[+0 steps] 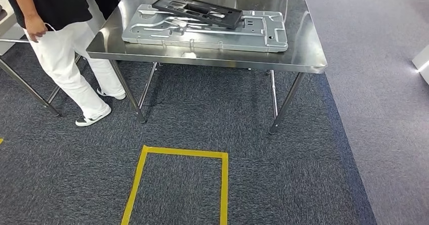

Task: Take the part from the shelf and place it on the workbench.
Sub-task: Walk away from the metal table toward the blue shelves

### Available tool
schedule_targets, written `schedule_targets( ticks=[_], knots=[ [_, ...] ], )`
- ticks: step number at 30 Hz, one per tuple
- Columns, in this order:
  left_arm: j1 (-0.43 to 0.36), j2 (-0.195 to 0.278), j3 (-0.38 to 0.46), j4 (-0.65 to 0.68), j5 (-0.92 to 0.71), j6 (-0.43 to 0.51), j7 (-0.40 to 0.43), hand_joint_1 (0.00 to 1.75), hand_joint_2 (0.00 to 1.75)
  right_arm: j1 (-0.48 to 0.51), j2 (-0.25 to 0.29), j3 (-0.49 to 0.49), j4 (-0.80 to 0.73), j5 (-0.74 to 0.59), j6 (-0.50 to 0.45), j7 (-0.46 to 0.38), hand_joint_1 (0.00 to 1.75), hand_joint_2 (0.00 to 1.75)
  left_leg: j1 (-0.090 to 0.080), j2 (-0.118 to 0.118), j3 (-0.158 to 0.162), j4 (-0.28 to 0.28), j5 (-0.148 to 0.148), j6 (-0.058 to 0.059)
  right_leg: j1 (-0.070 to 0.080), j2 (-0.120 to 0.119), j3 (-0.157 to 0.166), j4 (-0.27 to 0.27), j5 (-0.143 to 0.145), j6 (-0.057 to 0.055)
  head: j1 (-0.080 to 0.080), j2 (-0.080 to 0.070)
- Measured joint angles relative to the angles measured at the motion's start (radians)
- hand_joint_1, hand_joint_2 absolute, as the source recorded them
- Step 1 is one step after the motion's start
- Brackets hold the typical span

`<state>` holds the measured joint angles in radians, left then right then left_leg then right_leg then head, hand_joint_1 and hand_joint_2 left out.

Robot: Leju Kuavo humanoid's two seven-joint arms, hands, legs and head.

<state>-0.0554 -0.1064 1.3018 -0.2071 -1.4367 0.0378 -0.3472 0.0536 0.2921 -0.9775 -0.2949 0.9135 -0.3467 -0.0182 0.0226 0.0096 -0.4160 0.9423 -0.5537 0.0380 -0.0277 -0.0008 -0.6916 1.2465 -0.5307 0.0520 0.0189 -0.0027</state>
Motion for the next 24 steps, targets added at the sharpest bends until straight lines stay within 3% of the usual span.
schedule_targets(
  ticks=[2,3,7,9,12,13,14,15,17,18,21,24],
  knots=[
    [0.002,0.002,0.002,0.000,0.001,0.001,0.000,0.00,0.00,0.001,-0.002,-0.006,0.006,0.011,0.008,-0.011,0.00,0.00,0.011,0.000,0.023,0.004,-0.013,-0.020,-0.008,-0.001,0.054,-0.125,0.066,0.010,0.000,0.000],
    [0.001,0.003,0.003,0.000,0.002,0.003,0.000,0.00,0.00,0.000,-0.003,-0.011,0.009,0.018,0.010,-0.017,0.00,0.00,0.014,0.000,0.028,0.010,-0.020,-0.030,-0.006,-0.001,0.071,-0.167,0.079,0.005,0.001,0.000],
    [-0.003,0.005,0.004,0.000,0.008,0.012,-0.004,0.00,0.00,-0.007,-0.006,-0.027,0.017,0.041,0.018,-0.030,0.00,0.00,0.014,0.000,0.011,0.057,-0.022,-0.064,0.003,-0.002,0.074,-0.182,0.062,-0.042,-0.001,0.000],
    [-0.006,0.006,0.004,0.000,0.010,0.014,-0.007,0.00,0.00,-0.008,-0.006,-0.035,0.018,0.045,0.021,-0.031,0.00,0.00,0.017,-0.001,-0.044,0.152,-0.015,-0.071,0.004,-0.003,0.090,-0.194,0.055,-0.056,-0.002,0.000],
    [-0.004,0.006,0.006,0.000,0.013,0.015,-0.008,0.00,0.00,-0.011,-0.006,-0.043,0.021,0.052,0.022,-0.031,0.00,0.00,0.013,-0.001,-0.162,0.318,-0.086,-0.068,0.011,-0.002,0.113,-0.207,0.043,-0.073,-0.004,0.000],
    [-0.003,0.006,0.007,0.000,0.013,0.015,-0.008,0.00,0.00,-0.012,-0.006,-0.045,0.022,0.054,0.022,-0.031,0.00,0.00,0.011,-0.002,-0.190,0.343,-0.101,-0.064,0.014,0.000,0.120,-0.208,0.039,-0.077,-0.004,0.000],
    [-0.002,0.006,0.009,0.000,0.014,0.015,-0.008,0.00,0.00,-0.013,-0.006,-0.046,0.023,0.055,0.023,-0.031,0.00,0.00,0.008,-0.002,-0.206,0.340,-0.094,-0.060,0.019,0.002,0.126,-0.208,0.034,-0.080,-0.004,0.000],
    [-0.002,0.006,0.011,0.000,0.015,0.015,-0.008,0.00,0.00,-0.013,-0.006,-0.046,0.024,0.057,0.024,-0.031,0.00,0.00,0.005,-0.002,-0.207,0.308,-0.063,-0.053,0.023,0.003,0.133,-0.208,0.029,-0.082,-0.004,0.000],
    [-0.002,0.007,0.016,0.000,0.017,0.015,-0.008,0.00,0.00,-0.014,-0.005,-0.047,0.025,0.058,0.026,-0.030,0.00,0.00,-0.005,-0.001,-0.177,0.193,0.025,-0.034,0.029,0.005,0.146,-0.208,0.021,-0.082,-0.004,0.000],
    [-0.002,0.008,0.018,0.000,0.017,0.015,-0.007,0.00,0.00,-0.014,-0.005,-0.047,0.026,0.059,0.026,-0.030,0.00,0.00,-0.010,-0.001,-0.165,0.144,0.043,-0.025,0.031,0.005,0.149,-0.208,0.019,-0.081,-0.004,0.000],
    [-0.001,0.012,0.021,0.000,0.018,0.016,-0.007,0.00,0.00,-0.017,-0.005,-0.048,0.030,0.060,0.027,-0.029,0.00,0.00,-0.020,-0.004,-0.156,0.092,0.047,-0.010,0.032,0.005,0.148,-0.210,0.013,-0.067,-0.004,0.000],
    [0.002,0.014,0.022,0.000,0.019,0.016,-0.006,0.00,0.00,-0.018,-0.005,-0.051,0.032,0.063,0.030,-0.028,0.00,0.00,-0.011,-0.005,-0.138,0.067,0.074,-0.001,0.032,0.004,0.145,-0.182,-0.014,-0.048,-0.004,0.000]
  ],
)
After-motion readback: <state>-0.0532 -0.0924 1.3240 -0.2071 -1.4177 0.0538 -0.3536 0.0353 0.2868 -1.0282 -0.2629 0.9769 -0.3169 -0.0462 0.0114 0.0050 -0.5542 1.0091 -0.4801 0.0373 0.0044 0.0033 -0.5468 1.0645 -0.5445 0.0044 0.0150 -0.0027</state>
